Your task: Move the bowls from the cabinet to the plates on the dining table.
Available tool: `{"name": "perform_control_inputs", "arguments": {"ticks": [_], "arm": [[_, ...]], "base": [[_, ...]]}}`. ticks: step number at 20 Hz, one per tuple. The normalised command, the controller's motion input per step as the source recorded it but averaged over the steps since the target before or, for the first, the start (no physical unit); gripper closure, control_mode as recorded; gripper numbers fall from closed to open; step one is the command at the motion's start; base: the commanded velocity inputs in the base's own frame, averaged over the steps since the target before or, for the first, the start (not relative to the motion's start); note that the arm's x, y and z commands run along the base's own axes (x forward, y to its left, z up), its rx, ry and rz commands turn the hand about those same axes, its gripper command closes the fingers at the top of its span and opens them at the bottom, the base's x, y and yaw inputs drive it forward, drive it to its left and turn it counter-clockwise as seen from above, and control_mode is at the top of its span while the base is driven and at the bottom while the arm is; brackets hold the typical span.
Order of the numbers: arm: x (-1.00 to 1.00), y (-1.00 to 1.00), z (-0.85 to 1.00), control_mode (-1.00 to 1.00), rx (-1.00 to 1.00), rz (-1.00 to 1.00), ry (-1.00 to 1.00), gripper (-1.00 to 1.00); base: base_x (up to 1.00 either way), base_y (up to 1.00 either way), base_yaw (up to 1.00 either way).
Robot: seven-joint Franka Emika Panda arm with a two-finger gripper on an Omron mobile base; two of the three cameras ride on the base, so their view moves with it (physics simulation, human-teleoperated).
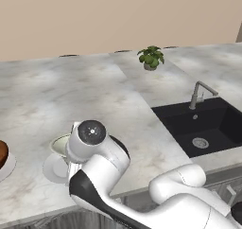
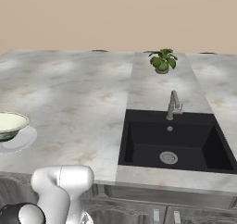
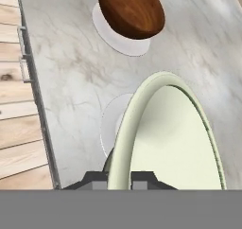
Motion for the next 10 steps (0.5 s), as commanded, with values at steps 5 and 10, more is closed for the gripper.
{"name": "perform_control_inputs", "arguments": {"ticks": [5,10], "arm": [[0.2,0.09,-0.33,-1.0,-0.02,0.03,0.0,1.0],[0.31,0.01,-0.07,-1.0,0.0,0.04,0.0,1.0]], "base": [[0.0,0.0,0.0],[0.0,0.0,0.0]]}}
